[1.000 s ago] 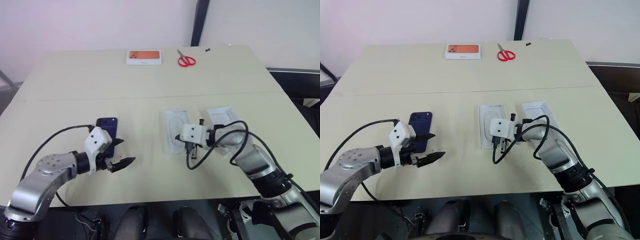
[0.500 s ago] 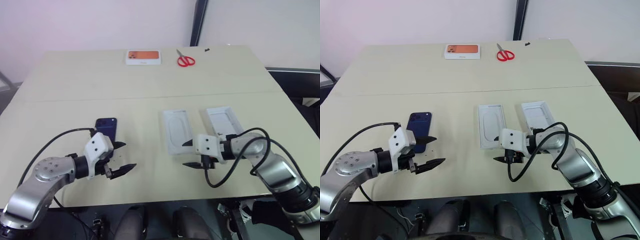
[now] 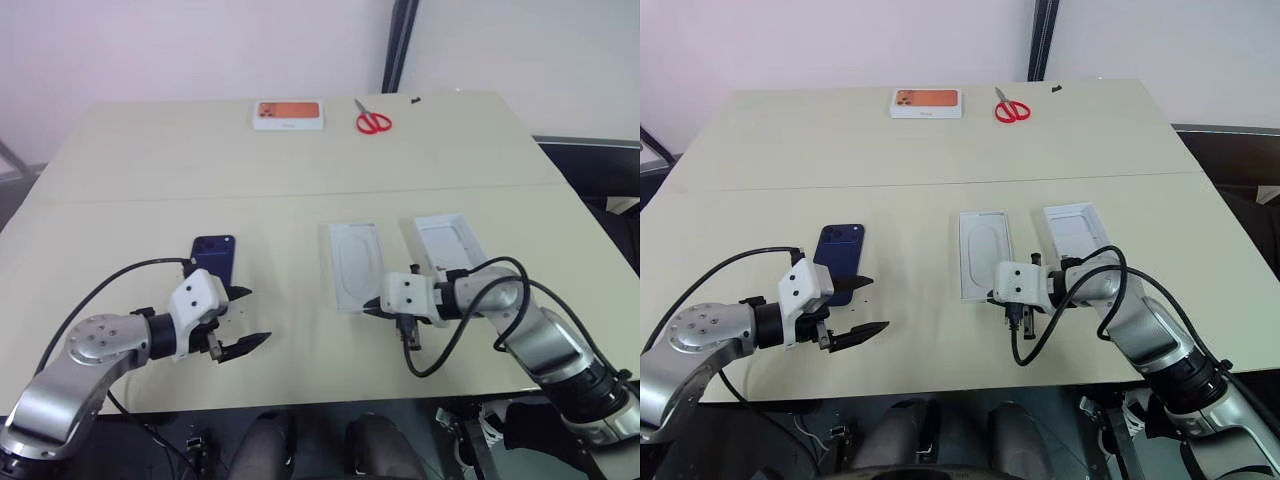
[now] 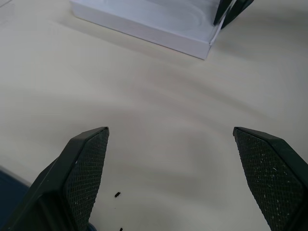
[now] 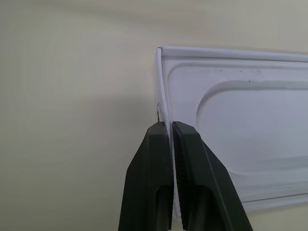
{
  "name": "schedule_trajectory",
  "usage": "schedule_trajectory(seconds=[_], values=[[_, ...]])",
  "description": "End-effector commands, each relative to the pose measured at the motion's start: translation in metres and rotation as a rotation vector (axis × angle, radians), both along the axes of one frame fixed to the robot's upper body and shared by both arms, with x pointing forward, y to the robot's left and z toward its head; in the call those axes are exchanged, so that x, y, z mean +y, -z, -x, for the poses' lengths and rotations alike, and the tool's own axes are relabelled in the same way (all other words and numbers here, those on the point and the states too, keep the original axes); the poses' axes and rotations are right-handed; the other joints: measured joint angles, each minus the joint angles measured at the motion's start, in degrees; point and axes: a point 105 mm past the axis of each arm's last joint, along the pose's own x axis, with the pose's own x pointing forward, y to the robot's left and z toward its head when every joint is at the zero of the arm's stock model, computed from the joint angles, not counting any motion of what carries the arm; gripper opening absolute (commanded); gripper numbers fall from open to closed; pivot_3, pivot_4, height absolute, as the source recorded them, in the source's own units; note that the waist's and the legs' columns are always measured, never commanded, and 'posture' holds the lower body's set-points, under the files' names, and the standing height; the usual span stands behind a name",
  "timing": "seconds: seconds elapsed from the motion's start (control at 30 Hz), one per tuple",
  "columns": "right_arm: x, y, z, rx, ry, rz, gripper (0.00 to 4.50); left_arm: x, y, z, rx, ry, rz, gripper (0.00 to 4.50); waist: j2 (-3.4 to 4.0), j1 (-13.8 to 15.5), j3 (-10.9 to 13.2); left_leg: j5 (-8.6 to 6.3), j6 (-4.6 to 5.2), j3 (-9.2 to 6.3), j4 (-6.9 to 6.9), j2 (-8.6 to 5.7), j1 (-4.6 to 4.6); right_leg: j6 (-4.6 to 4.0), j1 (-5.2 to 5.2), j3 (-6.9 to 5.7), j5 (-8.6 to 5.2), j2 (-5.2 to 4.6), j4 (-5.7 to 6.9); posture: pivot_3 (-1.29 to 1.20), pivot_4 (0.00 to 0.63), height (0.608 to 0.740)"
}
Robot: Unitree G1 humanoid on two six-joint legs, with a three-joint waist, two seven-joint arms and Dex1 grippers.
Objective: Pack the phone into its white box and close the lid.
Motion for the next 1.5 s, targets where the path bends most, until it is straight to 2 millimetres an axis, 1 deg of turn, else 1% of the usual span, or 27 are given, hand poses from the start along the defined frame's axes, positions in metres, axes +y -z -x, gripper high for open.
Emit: schedule_trajectory(seconds=[0.03, 0.17, 0.23, 0.3, 0.37, 0.43, 0.57, 0.63, 0.73, 0.8, 0.87, 1.0, 1.07, 1.1, 1.13, 1.17, 1.27, 1.33, 1.43, 1.47, 1.5], values=[[0.018, -0.009, 0.007, -0.012, -0.057, -0.060, 0.04, 0.001, -0.005, 0.000, -0.033, -0.002, -0.004, 4.37, 0.00, 0.0, 0.0, 0.00, 0.00, 0.00, 0.00, 0.00, 0.00, 0.00, 0.00, 0.00, 0.00, 0.00, 0.00, 0.00, 0.150, 0.740], [0.040, -0.013, 0.014, -0.014, -0.118, -0.104, 0.04, 0.006, -0.005, -0.002, -0.034, -0.021, -0.005, 4.37, 0.00, -0.1, 0.0, 0.00, 0.00, 0.00, -0.02, 0.00, 0.00, 0.00, -0.02, 0.00, 0.00, 0.01, 0.01, 0.00, 0.150, 0.740], [0.048, -0.013, 0.015, -0.017, -0.129, -0.115, 0.04, 0.008, -0.005, -0.002, -0.034, -0.026, -0.005, 4.37, 0.01, -0.1, 0.0, 0.00, 0.00, 0.00, -0.01, 0.00, 0.00, 0.00, -0.03, 0.00, 0.00, 0.01, 0.01, 0.00, 0.150, 0.740], [0.058, -0.011, 0.010, -0.049, -0.120, -0.112, 0.04, 0.009, -0.005, -0.004, -0.034, -0.034, -0.006, 4.37, 0.01, -0.1, 0.0, 0.00, 0.00, 0.00, -0.01, 0.00, 0.00, 0.00, -0.02, 0.00, 0.00, 0.01, 0.01, 0.00, 0.150, 0.740], [0.065, -0.010, 0.009, -0.059, -0.120, -0.107, 0.04, 0.012, -0.005, -0.004, -0.035, -0.044, -0.006, 4.37, 0.01, -0.1, 0.0, 0.00, 0.00, 0.00, 0.00, 0.00, 0.00, 0.00, -0.02, -0.01, 0.00, 0.01, 0.01, 0.00, 0.150, 0.740], [0.067, -0.008, 0.011, -0.059, -0.127, -0.097, 0.04, 0.014, -0.007, -0.005, -0.036, -0.057, -0.001, 4.37, 0.00, 0.1, 0.0, 0.00, 0.00, 0.00, -0.01, 0.00, 0.00, 0.00, -0.04, 0.00, 0.00, 0.01, 0.01, 0.00, 0.150, 0.740], [0.069, -0.006, 0.006, -0.082, -0.104, -0.085, 0.04, 0.020, -0.008, -0.006, -0.036, -0.092, 0.004, 4.37, 0.01, 0.0, 0.0, 0.00, 0.00, 0.00, 0.00, 0.00, 0.00, 0.00, -0.03, 0.00, 0.00, 0.00, 0.01, 0.00, 0.150, 0.740], [0.070, -0.006, 0.007, -0.067, -0.109, -0.089, 0.04, 0.022, -0.008, -0.006, -0.034, -0.110, 0.013, 4.37, 0.01, -0.1, 0.0, 0.00, 0.00, 0.00, -0.01, 0.00, 0.00, 0.00, -0.05, 0.00, 0.00, 0.00, 0.02, 0.00, 0.150, 0.740], [0.071, -0.008, 0.009, -0.053, -0.125, -0.106, 1.03, 0.026, -0.008, -0.007, -0.031, -0.138, 0.027, 4.37, 0.01, -0.1, 0.0, 0.00, 0.00, 0.00, -0.01, 0.00, 0.00, 0.00, -0.04, 0.00, 0.00, 0.00, 0.02, 0.00, 0.150, 0.740], [0.071, -0.014, 0.009, -0.067, -0.139, -0.135, 2.00, 0.028, -0.008, -0.008, -0.029, -0.160, 0.034, 4.37, 0.01, 0.0, 0.0, 0.00, 0.00, 0.00, -0.01, 0.00, 0.00, 0.00, -0.04, 0.00, 0.00, 0.00, 0.02, 0.00, 0.150, 0.740], [0.069, -0.026, 0.007, -0.076, -0.143, -0.187, 3.02, 0.035, -0.009, -0.009, -0.031, -0.198, 0.035, 4.37, 0.01, 0.0, 0.0, 0.00, 0.00, 0.00, -0.01, 0.00, 0.00, 0.00, -0.04, -0.01, 0.00, 0.00, 0.02, 0.00, 0.150, 0.740], [0.062, -0.057, -0.009, -0.069, -0.084, -0.308, 3.02, 0.057, -0.020, -0.016, -0.030, -0.336, 0.106, 4.37, 0.01, -0.1, 0.0, 0.00, 0.00, 0.00, 0.00, 0.00, 0.00, 0.00, -0.04, -0.01, 0.00, 0.00, 0.04, 0.00, 0.150, 0.740], [0.067, -0.070, -0.018, -0.063, -0.061, -0.362, 3.02, 0.074, -0.025, -0.023, -0.009, -0.450, 0.151, 4.37, 0.01, -0.2, 0.0, 0.00, 0.00, -0.01, 0.00, 0.00, 0.02, 0.00, -0.05, -0.01, 0.00, 0.01, 0.07, 0.00, 0.150, 0.740], [0.071, -0.074, -0.022, -0.063, -0.046, -0.379, 2.46, 0.083, -0.026, -0.027, 0.003, -0.507, 0.171, 4.50, 0.01, -0.2, 0.0, 0.00, 0.00, -0.01, -0.01, 0.00, 0.02, 0.00, -0.06, -0.01, 0.00, 0.02, 0.09, 0.00, 0.150, 0.740], [0.078, -0.075, -0.027, -0.067, -0.031, -0.384, 2.15, 0.090, -0.028, -0.031, 0.005, -0.558, 0.191, 4.50, 0.01, -0.2, 0.0, 0.00, 0.00, -0.02, -0.01, 0.01, 0.03, 0.00, -0.07, -0.02, 0.00, 0.03, 0.10, 0.00, 0.150, 0.740], [0.084, -0.075, -0.031, -0.071, -0.021, -0.382, 1.68, 0.096, -0.031, -0.034, 0.003, -0.594, 0.206, 4.50, 0.01, -0.3, 0.0, 0.00, 0.00, -0.02, -0.02, 0.01, 0.03, 0.00, -0.08, -0.02, 0.00, 0.04, 0.11, 0.00, 0.150, 0.740], [0.109, -0.070, -0.041, -0.089, -0.003, -0.365, 0.06, 0.110, -0.032, -0.042, 0.024, -0.690, 0.237, 4.50, 0.00, -0.3, 0.0, 0.00, -0.01, -0.01, -0.02, 0.00, 0.03, 0.01, -0.10, -0.02, 0.01, 0.04, 0.12, 0.00, 0.150, 0.740], [0.127, -0.067, -0.044, -0.095, -0.001, -0.360, 0.06, 0.117, -0.029, -0.047, 0.048, -0.754, 0.246, 4.50, 0.00, -0.3, 0.0, 0.01, -0.02, 0.00, -0.01, 0.00, 0.02, 0.02, -0.12, -0.02, 0.01, 0.04, 0.14, 0.00, 0.150, 0.740], [0.157, -0.061, -0.049, -0.147, -0.008, -0.329, 0.06, 0.128, -0.024, -0.054, 0.147, -0.865, 0.327, 4.50, -0.01, -0.3, 0.0, 0.03, -0.05, 0.00, 0.02, -0.01, 0.02, 0.02, -0.15, -0.03, 0.01, 0.04, 0.21, 0.00, 0.150, 0.740], [0.164, -0.060, -0.051, -0.165, -0.010, -0.320, 0.06, 0.130, -0.022, -0.056, 0.182, -0.890, 0.329, 4.50, -0.06, -0.3, 0.0, 0.04, -0.08, -0.01, 0.04, -0.02, 0.03, 0.02, -0.22, -0.03, 0.01, 0.05, 0.27, 0.00, 0.150, 0.740], [0.171, -0.058, -0.054, -0.193, -0.008, -0.306, 0.06, 0.132, -0.014, -0.056, 0.250, -0.913, 0.307, 4.50, -0.08, -0.4, -0.1, 0.07, -0.13, -0.01, 0.04, -0.02, 0.03, 0.02, -0.42, -0.04, 0.01, 0.06, 0.30, 0.00, 0.150, 0.740]])
